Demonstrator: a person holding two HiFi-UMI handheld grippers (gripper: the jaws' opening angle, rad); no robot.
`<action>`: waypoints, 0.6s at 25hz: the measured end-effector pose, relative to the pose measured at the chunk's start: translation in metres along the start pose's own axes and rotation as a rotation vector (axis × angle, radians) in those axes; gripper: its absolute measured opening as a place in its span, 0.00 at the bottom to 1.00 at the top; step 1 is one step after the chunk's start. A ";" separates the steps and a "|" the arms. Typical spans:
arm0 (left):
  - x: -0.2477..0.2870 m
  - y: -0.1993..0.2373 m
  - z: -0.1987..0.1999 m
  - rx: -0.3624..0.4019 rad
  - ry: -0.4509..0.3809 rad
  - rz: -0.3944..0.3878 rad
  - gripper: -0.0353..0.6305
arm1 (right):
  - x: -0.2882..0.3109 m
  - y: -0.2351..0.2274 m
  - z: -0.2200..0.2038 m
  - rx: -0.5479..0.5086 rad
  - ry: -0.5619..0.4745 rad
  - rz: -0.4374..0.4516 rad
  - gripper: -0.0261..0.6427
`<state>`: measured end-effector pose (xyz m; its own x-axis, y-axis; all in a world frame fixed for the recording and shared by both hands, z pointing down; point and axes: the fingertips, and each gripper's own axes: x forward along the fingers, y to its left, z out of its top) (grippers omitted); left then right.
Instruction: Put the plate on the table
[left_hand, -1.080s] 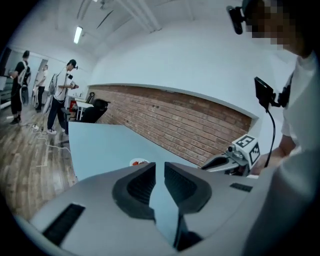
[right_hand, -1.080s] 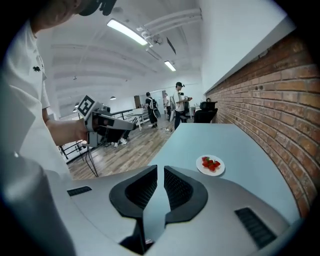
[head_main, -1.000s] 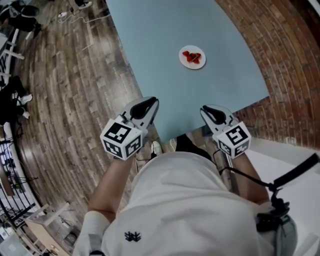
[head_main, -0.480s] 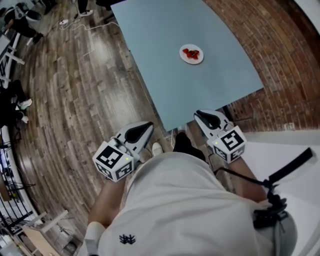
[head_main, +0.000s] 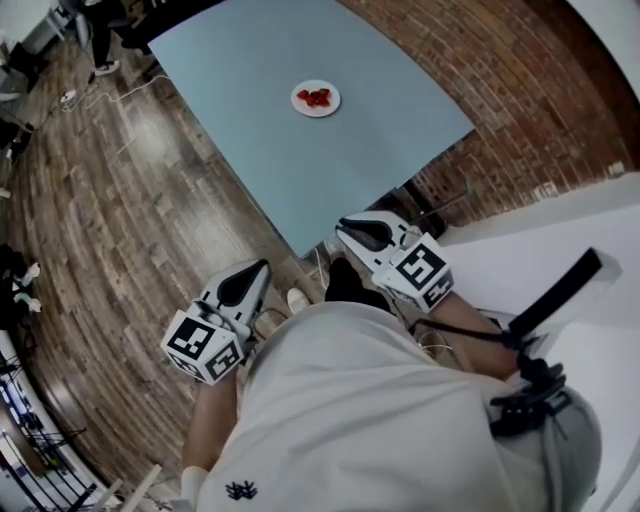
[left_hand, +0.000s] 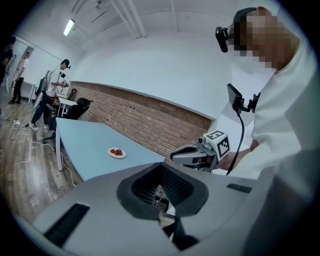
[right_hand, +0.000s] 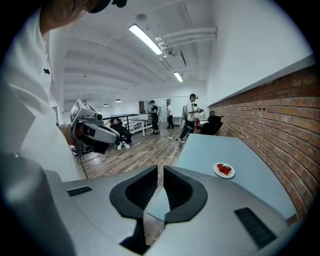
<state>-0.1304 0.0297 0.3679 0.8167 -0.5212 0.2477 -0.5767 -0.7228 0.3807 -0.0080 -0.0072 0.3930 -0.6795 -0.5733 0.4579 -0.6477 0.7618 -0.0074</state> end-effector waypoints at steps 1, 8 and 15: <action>0.001 -0.001 0.001 0.003 0.002 -0.003 0.06 | -0.001 0.001 -0.001 -0.001 0.000 -0.003 0.11; 0.008 -0.004 0.005 0.010 0.018 -0.016 0.06 | -0.009 0.001 -0.001 -0.007 0.007 -0.024 0.10; 0.014 -0.006 0.003 0.007 0.024 -0.025 0.06 | -0.009 -0.002 -0.004 -0.011 0.011 -0.030 0.09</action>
<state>-0.1155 0.0251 0.3662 0.8313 -0.4915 0.2595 -0.5558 -0.7389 0.3809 0.0007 -0.0027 0.3921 -0.6556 -0.5929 0.4676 -0.6643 0.7473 0.0161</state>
